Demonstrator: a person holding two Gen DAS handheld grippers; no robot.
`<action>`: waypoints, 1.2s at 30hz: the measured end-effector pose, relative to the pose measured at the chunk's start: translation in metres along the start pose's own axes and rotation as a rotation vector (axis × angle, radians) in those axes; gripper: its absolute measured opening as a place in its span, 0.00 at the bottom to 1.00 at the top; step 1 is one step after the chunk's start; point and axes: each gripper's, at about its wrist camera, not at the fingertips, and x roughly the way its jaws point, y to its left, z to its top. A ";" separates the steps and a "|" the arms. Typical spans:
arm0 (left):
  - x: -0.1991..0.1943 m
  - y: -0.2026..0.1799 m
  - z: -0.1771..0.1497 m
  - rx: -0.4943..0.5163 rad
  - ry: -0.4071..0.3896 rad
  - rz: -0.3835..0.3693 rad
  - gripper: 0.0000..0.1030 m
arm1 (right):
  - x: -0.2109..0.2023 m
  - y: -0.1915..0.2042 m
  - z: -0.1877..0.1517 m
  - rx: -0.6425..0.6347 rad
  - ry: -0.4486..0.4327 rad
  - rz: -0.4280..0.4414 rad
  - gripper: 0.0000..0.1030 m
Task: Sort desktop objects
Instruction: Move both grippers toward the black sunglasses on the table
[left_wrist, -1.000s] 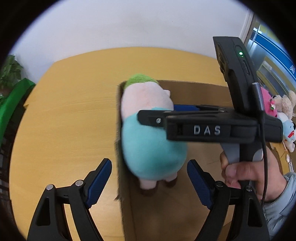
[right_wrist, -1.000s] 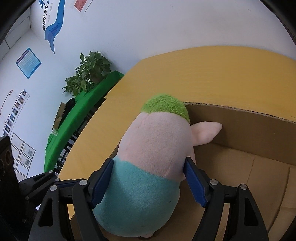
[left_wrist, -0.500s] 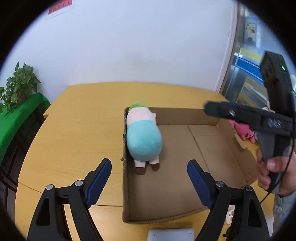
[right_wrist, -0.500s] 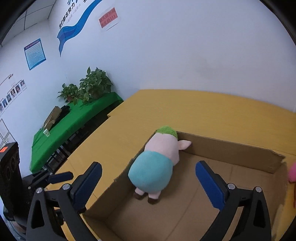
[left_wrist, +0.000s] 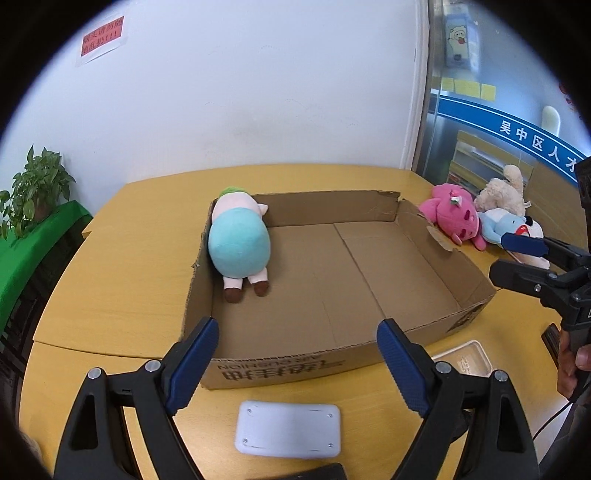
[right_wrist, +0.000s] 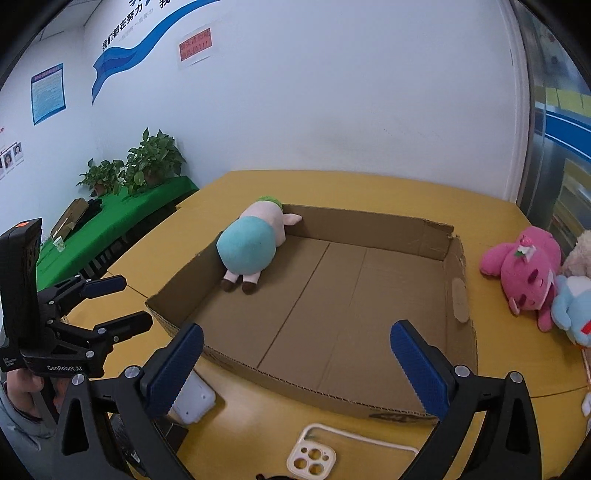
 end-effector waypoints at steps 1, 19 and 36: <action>-0.002 -0.003 -0.003 -0.009 0.000 -0.006 0.86 | -0.003 -0.003 -0.003 0.002 0.001 0.001 1.00; -0.010 -0.027 -0.027 -0.014 -0.017 0.040 0.86 | -0.009 -0.024 -0.065 0.001 0.034 0.055 1.00; 0.032 -0.076 -0.091 0.023 0.182 -0.138 0.86 | 0.026 -0.065 -0.190 0.214 0.284 0.118 1.00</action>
